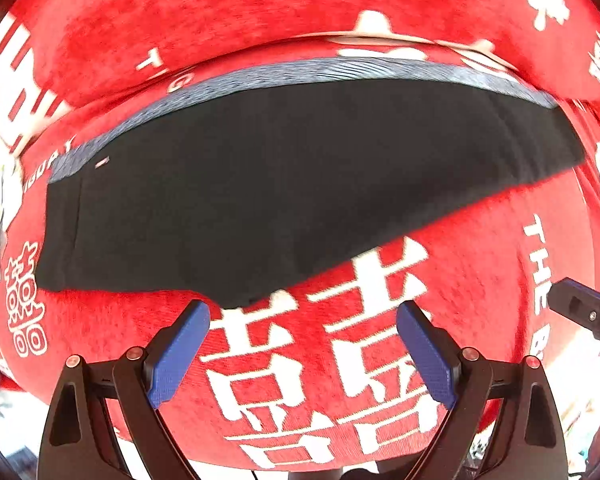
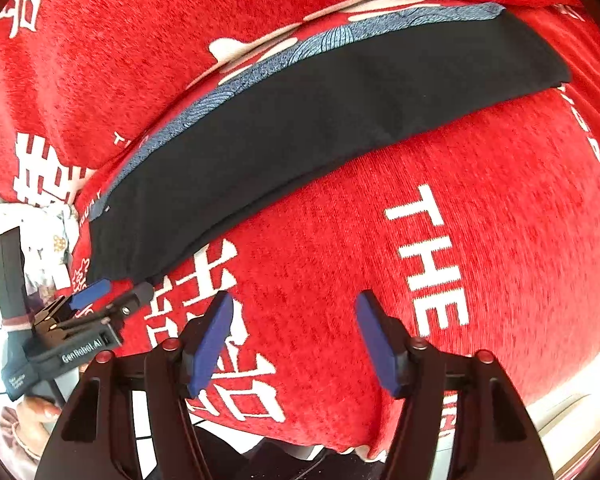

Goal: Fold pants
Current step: 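Release the pants and reposition both grippers over the folded bundle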

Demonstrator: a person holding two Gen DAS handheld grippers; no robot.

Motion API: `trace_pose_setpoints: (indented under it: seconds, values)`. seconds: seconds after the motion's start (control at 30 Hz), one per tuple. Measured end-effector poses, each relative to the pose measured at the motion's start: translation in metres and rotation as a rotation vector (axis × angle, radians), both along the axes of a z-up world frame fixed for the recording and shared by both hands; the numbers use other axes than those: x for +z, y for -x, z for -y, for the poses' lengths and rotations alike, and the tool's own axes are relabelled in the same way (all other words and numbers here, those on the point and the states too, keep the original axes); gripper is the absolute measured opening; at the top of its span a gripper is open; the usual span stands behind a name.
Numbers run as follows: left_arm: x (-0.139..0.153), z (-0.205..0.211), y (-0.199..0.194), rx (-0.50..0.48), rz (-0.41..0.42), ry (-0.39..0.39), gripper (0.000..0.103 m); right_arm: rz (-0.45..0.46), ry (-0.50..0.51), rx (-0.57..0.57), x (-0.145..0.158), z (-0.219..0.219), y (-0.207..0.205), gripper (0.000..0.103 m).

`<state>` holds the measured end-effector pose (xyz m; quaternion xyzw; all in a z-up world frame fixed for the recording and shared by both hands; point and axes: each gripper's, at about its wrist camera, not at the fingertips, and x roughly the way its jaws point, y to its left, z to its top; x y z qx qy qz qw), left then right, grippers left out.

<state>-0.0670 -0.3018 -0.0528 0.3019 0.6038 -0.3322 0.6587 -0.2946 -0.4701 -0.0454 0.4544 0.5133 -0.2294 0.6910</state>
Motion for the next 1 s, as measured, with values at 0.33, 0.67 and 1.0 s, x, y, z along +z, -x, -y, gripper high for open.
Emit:
trace_pose_setpoints:
  seconds: [0.33, 0.67, 1.0]
  values:
    - [0.002, 0.033, 0.035, -0.126, -0.032, 0.000, 0.095, 0.023, 0.002, -0.143, 0.008, -0.002, 0.045, 0.075]
    - [-0.019, 0.107, 0.076, -0.155, -0.092, -0.028, 0.095, 0.043, -0.051, -0.231, -0.008, 0.061, 0.091, 0.079]
    - [-0.038, 0.188, 0.109, -0.157, -0.087, -0.068, 0.095, 0.142, 0.005, -0.265, -0.012, 0.148, 0.115, 0.097]
